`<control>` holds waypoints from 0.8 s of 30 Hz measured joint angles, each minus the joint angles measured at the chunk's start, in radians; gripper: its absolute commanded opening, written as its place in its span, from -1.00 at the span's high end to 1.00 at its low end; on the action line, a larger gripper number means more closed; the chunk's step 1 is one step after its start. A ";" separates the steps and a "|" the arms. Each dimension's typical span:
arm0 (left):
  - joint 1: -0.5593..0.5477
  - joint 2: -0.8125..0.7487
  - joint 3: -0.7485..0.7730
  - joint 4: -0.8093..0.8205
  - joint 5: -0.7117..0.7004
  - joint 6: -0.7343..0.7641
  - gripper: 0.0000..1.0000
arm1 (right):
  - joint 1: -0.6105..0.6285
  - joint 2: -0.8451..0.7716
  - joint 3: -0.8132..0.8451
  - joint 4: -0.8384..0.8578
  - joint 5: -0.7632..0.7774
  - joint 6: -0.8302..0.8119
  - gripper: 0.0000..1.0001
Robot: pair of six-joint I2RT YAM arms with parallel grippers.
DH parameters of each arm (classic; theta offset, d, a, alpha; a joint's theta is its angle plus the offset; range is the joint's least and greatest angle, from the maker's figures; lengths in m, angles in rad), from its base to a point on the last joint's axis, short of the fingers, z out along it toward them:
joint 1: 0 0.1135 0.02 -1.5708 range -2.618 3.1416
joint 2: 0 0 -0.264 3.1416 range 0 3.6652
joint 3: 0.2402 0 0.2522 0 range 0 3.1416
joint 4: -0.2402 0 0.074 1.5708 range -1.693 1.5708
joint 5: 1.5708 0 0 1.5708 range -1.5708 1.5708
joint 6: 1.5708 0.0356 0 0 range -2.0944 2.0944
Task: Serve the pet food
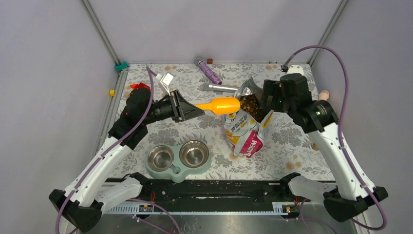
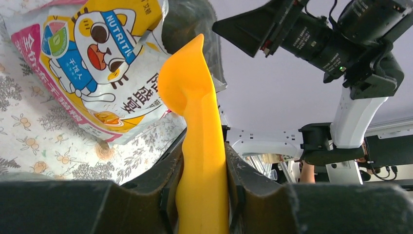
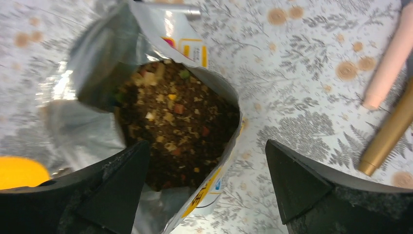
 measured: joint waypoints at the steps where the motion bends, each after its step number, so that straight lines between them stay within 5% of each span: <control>1: -0.004 0.014 0.007 -0.010 -0.001 0.000 1.00 | 0.000 0.021 0.000 -0.011 0.008 -0.007 -0.82; 3: -0.018 0.036 0.024 -0.038 -0.006 0.003 1.00 | 0.000 0.060 0.000 -0.030 0.021 -0.018 -0.74; 5: -0.042 0.051 0.056 -0.087 -0.034 0.013 1.00 | 0.000 0.085 0.000 -0.041 0.021 -0.024 -0.46; 8: -0.083 0.075 0.127 -0.142 -0.081 0.032 1.00 | 0.000 0.106 0.000 -0.051 0.020 -0.029 0.36; 11: -0.109 0.097 0.187 -0.163 -0.109 0.041 1.00 | 0.000 0.126 0.000 -0.058 0.017 -0.025 0.97; 24: -0.232 0.299 0.401 -0.388 -0.328 0.081 1.00 | 0.101 0.124 0.000 -0.029 -0.081 0.042 1.00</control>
